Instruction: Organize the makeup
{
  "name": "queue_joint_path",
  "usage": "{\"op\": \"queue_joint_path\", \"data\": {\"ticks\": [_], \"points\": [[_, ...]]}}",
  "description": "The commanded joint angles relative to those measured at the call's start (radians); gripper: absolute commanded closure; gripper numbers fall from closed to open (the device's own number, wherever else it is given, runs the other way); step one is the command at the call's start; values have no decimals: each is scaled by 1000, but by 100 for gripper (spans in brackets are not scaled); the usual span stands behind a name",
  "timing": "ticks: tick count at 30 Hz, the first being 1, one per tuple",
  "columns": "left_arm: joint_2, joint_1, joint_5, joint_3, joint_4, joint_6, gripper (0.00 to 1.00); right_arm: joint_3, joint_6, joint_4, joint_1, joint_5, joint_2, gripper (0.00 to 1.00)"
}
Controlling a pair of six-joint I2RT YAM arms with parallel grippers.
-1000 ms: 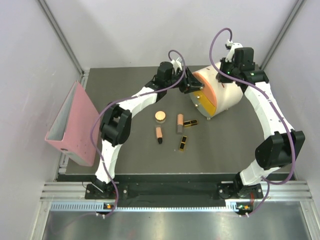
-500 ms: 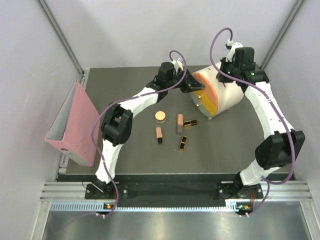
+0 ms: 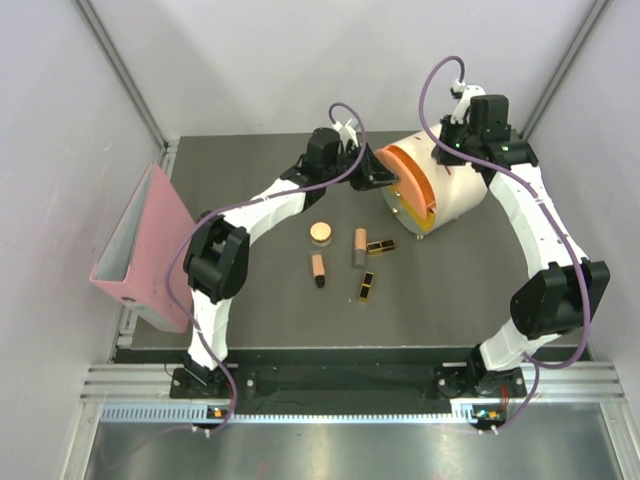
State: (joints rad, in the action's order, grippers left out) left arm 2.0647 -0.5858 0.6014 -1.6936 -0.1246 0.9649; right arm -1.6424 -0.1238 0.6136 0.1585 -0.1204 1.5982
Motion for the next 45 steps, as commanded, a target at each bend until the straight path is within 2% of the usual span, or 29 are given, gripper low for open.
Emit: {"op": "queue_joint_path", "data": {"ticks": [1,10,31,32,34,36,37,40,45], "points": [[-98,12,-22,26,37,-72,100,33,7,9,-8,-15,8,100],[-169,23,-32,115,46,-92,100,59,0,-6,-7,-16,-3,100],[-227,43,-54,181,120,-152,99,73,-17,-17,-8,-21,-9,100],[-235,44,-57,187,120,-153,96,73,-19,-17,-7,-21,-11,100],[-242,47,-63,201,120,-153,70,76,-19,-17,-7,-21,-12,100],[-248,50,-66,201,152,-163,37,78,-20,-18,-8,-19,-14,100],[-250,50,-69,192,164,-169,31,79,-19,-18,-8,-19,-14,100],[-261,52,-78,187,195,-198,20,84,-20,-20,-7,-19,-18,100],[-317,52,-95,196,256,-279,17,90,-31,-25,-7,-19,-23,100]]}}
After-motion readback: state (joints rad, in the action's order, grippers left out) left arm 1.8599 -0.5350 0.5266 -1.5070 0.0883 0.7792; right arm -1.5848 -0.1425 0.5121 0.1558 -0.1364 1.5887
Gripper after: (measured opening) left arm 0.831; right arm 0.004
